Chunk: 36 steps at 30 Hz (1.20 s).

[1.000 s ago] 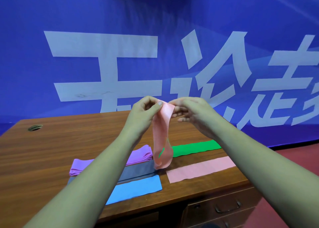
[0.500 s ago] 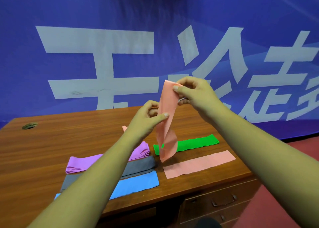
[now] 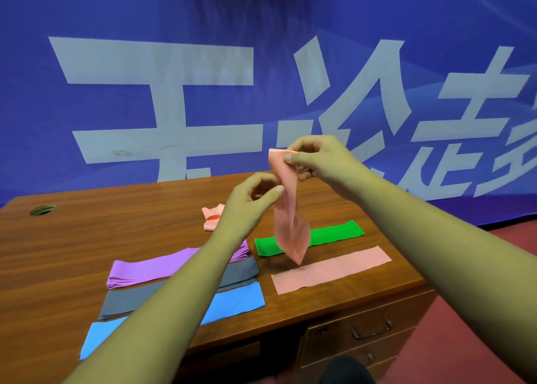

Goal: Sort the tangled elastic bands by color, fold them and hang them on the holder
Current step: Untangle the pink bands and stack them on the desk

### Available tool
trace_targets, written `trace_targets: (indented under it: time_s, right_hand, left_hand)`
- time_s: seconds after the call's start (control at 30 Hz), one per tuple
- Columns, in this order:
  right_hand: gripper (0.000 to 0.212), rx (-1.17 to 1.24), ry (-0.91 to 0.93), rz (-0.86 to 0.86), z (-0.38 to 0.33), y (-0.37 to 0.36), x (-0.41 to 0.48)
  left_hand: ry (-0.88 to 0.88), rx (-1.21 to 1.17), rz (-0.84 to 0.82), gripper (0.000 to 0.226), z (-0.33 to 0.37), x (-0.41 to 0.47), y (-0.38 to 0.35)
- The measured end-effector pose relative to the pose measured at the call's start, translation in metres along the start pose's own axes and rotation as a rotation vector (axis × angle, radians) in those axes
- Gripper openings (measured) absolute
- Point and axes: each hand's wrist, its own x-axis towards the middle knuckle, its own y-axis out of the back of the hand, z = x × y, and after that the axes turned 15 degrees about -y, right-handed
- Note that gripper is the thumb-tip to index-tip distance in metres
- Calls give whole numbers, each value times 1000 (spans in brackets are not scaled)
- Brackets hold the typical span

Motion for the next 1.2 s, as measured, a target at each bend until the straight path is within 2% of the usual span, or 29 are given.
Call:
trace_targets:
  time_s: [0.13, 0.2, 0.37, 0.53, 0.63, 0.73, 0.93, 1.03, 1.2]
  right_hand:
    - [16, -7, 5, -14, -2, 0, -2]
    - [17, -26, 8, -12, -1, 0, -3]
    - [16, -90, 11, 16, 3, 1, -1]
    - [14, -112, -8, 26, 6, -1, 0]
    - [14, -93, -33, 45, 7, -2, 1]
    - [13, -104, -46, 36, 9, -4, 0]
    - [13, -114, -55, 85, 11, -4, 2]
    - [10, -92, -54, 113, 14, -4, 3]
    - [8, -59, -17, 153, 13, -8, 5]
  left_hand:
    - [74, -151, 30, 36, 1, 3, -4]
    - [93, -192, 43, 40, 1, 3, -5]
    - [116, -96, 34, 16, -1, 2, -4]
    - [190, -145, -92, 17, -2, -2, -1]
    - [115, -165, 3, 7, 1, -4, 1]
    - [115, -177, 102, 12, 5, -1, 2]
    - [76, -145, 97, 12, 8, 5, 12]
    - [63, -3, 146, 17, 9, 8, 21]
    - [77, -15, 53, 15, 7, 3, 21]
